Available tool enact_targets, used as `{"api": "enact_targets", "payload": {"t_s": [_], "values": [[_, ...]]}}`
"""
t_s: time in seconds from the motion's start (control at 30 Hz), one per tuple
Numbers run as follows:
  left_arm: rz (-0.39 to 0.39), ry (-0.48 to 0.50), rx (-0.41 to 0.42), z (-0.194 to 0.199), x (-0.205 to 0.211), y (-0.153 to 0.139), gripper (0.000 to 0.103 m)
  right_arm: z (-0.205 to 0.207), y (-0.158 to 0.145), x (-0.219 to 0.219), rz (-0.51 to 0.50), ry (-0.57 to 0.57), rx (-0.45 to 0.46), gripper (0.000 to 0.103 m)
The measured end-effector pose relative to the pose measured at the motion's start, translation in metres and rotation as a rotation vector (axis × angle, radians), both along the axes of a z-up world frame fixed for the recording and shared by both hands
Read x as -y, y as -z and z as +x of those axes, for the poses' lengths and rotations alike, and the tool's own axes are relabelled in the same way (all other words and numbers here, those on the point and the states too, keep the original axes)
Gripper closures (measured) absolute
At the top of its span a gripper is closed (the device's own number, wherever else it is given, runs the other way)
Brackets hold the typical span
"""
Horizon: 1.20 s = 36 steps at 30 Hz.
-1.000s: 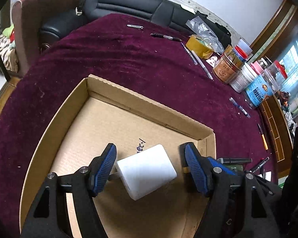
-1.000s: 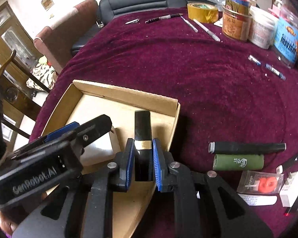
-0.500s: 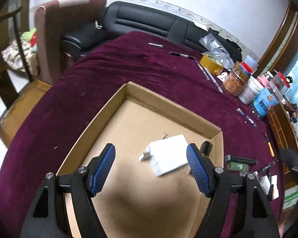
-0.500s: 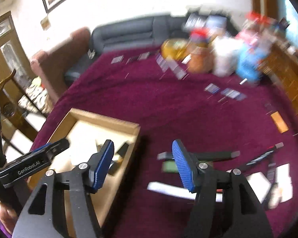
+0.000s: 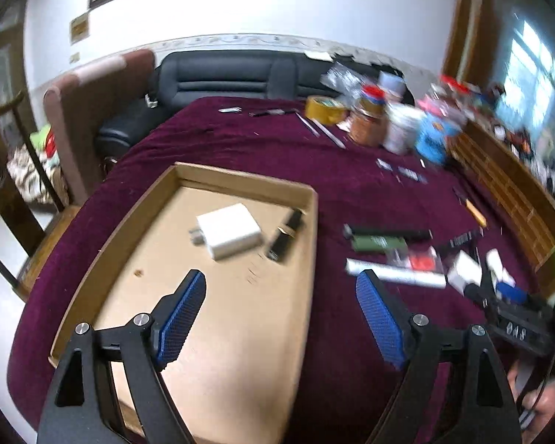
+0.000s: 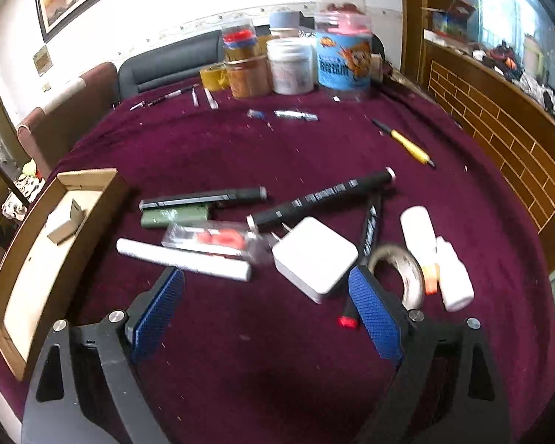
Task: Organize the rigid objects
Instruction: 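Lower the charger into the cardboard box with the left gripper while the right drops the lipstick beside it, then grasp the white tube with the left gripper and lift it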
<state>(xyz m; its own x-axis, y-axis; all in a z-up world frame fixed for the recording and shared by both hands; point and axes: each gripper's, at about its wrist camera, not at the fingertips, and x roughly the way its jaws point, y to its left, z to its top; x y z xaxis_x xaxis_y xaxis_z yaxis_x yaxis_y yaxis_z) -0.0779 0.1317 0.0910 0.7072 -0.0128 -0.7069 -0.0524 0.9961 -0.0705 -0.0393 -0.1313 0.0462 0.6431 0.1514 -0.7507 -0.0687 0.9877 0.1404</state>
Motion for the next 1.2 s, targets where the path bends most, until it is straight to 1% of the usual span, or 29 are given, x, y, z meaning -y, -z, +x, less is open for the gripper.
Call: {"api": "enact_targets", "payload": {"t_s": [0.17,0.33,0.43,0.57,0.7,0.8,0.87,0.9,0.93,0.97,1.03,1.13,1.2], "values": [[0.079,0.076,-0.033,-0.015,0.042,0.009,0.024,-0.008,0.007,0.005,0.016,-0.008,0.002,0.012],[0.104,0.098,-0.061,-0.023,0.059,0.014,0.024,-0.01,0.011,0.007,0.021,-0.016,-0.003,0.012],[0.126,0.091,-0.076,-0.023,0.061,0.018,0.024,-0.005,0.007,-0.001,0.017,-0.049,-0.007,0.012],[0.119,0.079,-0.094,-0.023,0.055,0.023,0.024,0.01,0.005,-0.017,0.025,-0.094,-0.027,0.012],[0.118,0.064,-0.109,-0.022,0.048,0.027,0.024,0.034,0.004,-0.034,0.046,-0.119,-0.047,0.012],[0.108,0.06,-0.124,-0.019,0.043,0.031,0.024,0.059,0.009,-0.046,0.099,-0.134,-0.107,0.012],[0.096,0.059,-0.135,-0.017,0.041,0.033,0.024,0.076,0.019,-0.053,0.124,-0.14,-0.164,0.012],[0.087,0.058,-0.14,-0.017,0.039,0.034,0.024,0.082,0.024,-0.056,0.135,-0.147,-0.203,0.01],[0.079,0.056,-0.144,-0.017,0.036,0.035,0.024,0.084,0.024,-0.06,0.119,-0.148,-0.181,0.01],[0.07,0.052,-0.148,-0.016,0.033,0.036,0.024,0.085,0.024,-0.064,0.115,-0.163,-0.186,0.01],[0.051,0.039,-0.153,-0.014,0.026,0.036,0.024,0.083,0.023,-0.076,0.167,-0.252,-0.222,0.01],[0.011,0.015,-0.158,-0.012,0.015,0.037,0.024,0.069,0.023,-0.095,0.21,-0.392,-0.276,0.01],[-0.011,0.002,-0.156,-0.012,0.008,0.036,0.024,0.062,0.03,-0.103,0.261,-0.455,-0.357,0.01]]}}
